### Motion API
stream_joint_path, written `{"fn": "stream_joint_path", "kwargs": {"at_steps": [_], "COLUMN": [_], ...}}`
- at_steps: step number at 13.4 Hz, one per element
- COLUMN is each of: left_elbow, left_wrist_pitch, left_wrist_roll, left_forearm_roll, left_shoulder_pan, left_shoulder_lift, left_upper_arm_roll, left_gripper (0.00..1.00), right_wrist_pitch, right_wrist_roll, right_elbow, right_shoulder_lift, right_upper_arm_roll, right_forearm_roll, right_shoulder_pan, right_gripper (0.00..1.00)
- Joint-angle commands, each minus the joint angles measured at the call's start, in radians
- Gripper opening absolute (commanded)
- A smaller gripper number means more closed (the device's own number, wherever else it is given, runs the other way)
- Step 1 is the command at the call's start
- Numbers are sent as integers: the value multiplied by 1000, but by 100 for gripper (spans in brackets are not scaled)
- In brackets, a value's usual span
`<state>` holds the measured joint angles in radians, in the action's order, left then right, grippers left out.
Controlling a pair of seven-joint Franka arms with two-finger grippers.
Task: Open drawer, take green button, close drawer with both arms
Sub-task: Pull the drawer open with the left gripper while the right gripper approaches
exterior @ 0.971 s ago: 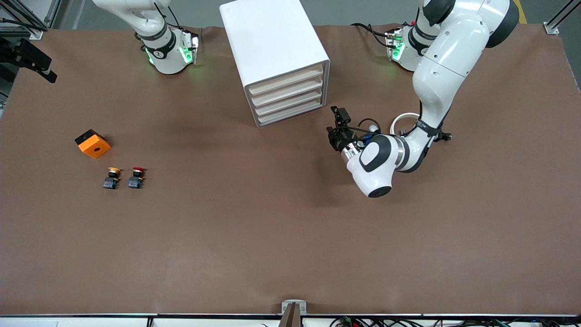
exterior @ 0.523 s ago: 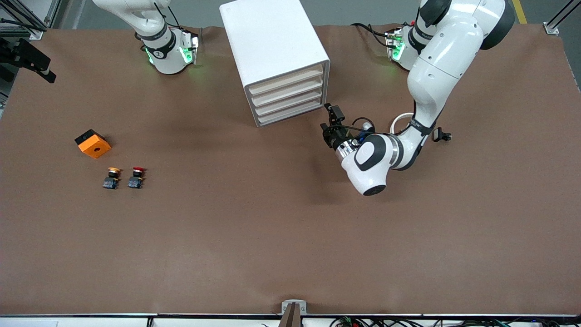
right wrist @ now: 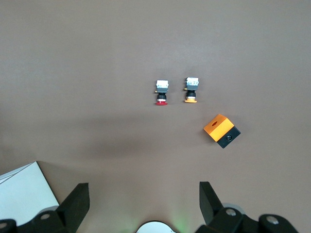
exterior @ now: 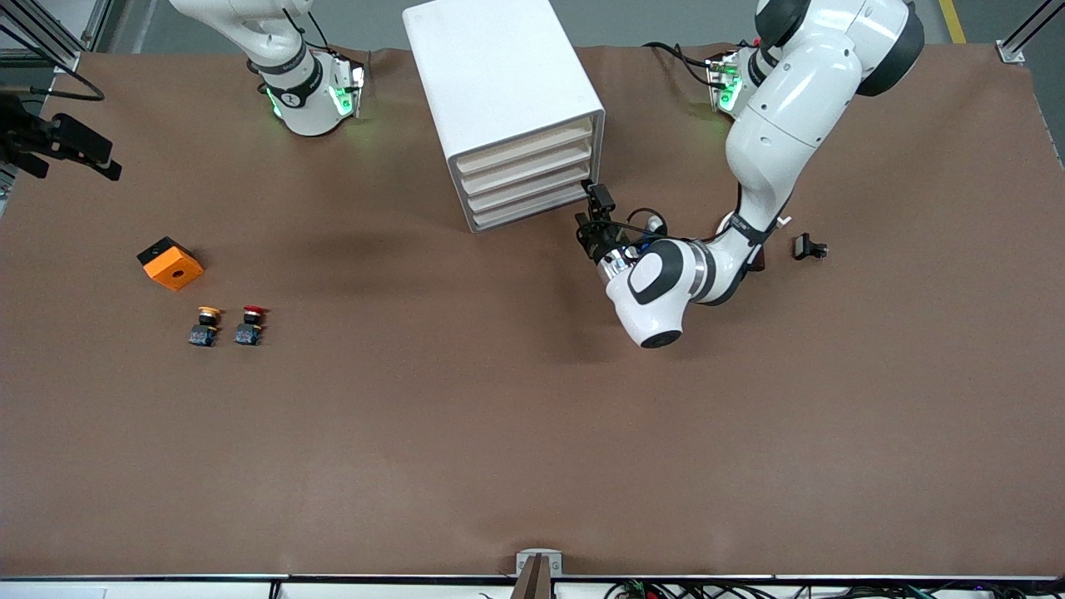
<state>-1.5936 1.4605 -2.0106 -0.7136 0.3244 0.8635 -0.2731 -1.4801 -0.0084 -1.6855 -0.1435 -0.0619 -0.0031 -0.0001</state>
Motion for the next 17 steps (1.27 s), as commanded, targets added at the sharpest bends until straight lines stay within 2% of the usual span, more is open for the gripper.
{"fn": "stream_joint_path", "kwargs": {"at_steps": [1, 2, 9, 10, 13, 15, 17], "left_elbow": [21, 18, -13, -13, -13, -8, -3], "left_wrist_pitch": [-19, -20, -38, -49, -55, -55, -55], "left_wrist_roll": [-23, -25, -34, -34, -36, -36, -36], "left_forearm_roll": [-17, -17, -15, -12, -9, -3, 3], "left_shoulder_pan": [27, 33, 65, 74, 77, 82, 85], "left_shoulder_lift": [22, 22, 29, 29, 29, 35, 37], "left_upper_arm_roll": [-3, -3, -1, -1, -1, 0, 2], "left_gripper": [68, 65, 64, 54, 33, 16, 4], "right_wrist_pitch": [8, 6, 9, 9, 11, 6, 4], "right_wrist_roll": [-7, -7, -7, -7, 5, 5, 5], "right_elbow": [40, 41, 90, 93, 93, 95, 115], "right_shoulder_lift": [28, 38, 151, 168, 170, 170, 176], "right_upper_arm_roll": [1, 1, -1, -1, -1, -1, -1], "right_forearm_roll": [-9, -9, -34, -34, -37, -38, -44], "right_shoulder_pan": [0, -4, -17, -15, -5, -8, -11], "right_gripper": [100, 100, 100, 100, 100, 100, 100]}}
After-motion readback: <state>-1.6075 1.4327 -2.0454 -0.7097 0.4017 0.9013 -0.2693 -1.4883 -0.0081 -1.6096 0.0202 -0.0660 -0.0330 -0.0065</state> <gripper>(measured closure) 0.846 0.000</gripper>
